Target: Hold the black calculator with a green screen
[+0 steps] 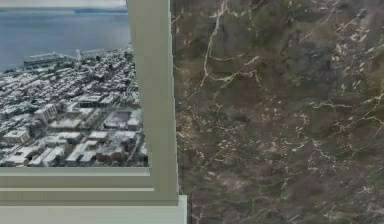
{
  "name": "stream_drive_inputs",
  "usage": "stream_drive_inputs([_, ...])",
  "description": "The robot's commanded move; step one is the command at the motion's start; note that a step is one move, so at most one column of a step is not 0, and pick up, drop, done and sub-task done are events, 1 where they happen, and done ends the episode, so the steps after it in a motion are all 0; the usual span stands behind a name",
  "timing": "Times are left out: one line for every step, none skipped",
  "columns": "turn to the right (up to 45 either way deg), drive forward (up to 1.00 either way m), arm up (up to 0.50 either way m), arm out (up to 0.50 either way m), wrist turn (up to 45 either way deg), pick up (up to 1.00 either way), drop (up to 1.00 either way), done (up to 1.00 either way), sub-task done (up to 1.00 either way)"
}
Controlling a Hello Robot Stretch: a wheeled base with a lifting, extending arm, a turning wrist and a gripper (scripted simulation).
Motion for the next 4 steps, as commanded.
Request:
stream_drive_inputs([0.0, 0.0, 0.38, 0.0, 0.0, 0.0, 0.0, 0.0, 0.0])
stream_drive_inputs([0.0, 0.0, 0.0, 0.4, 0.0, 0.0, 0.0, 0.0, 0.0])
stream_drive_inputs([0.0, 0.0, 0.0, 0.0, 45.0, 0.0, 0.0, 0.0, 0.0])
stream_drive_inputs([0.0, 0.0, 0.0, 0.0, 45.0, 0.0, 0.0, 0.0, 0.0])
